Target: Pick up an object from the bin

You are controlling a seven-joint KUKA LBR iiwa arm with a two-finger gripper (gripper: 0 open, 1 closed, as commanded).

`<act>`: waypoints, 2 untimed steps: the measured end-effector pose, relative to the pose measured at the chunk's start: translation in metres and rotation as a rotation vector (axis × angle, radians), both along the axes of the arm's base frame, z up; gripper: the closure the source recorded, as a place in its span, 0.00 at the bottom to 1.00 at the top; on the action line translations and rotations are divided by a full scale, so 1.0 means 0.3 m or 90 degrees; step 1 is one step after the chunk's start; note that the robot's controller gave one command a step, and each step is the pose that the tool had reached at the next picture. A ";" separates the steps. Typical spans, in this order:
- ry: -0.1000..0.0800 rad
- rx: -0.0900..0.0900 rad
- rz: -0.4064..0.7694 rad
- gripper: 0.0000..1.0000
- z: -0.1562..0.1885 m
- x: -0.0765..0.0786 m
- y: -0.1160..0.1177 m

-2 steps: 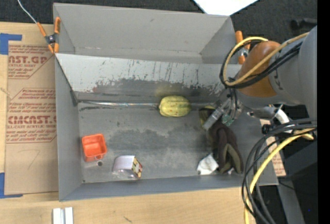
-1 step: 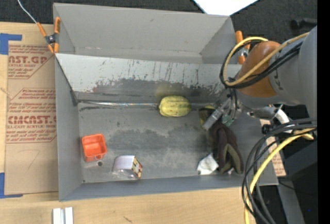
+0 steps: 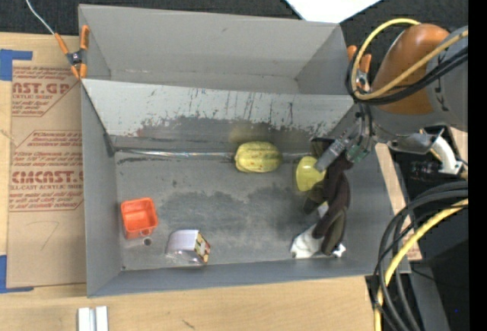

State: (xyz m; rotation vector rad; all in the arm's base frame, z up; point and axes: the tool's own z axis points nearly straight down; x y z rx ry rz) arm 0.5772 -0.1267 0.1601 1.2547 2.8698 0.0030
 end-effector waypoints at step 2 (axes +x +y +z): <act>-0.001 0.000 -0.036 1.00 -0.291 0.015 0.037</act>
Offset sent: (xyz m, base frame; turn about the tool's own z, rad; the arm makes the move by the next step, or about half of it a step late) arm 0.0062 0.0136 -0.0819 0.0669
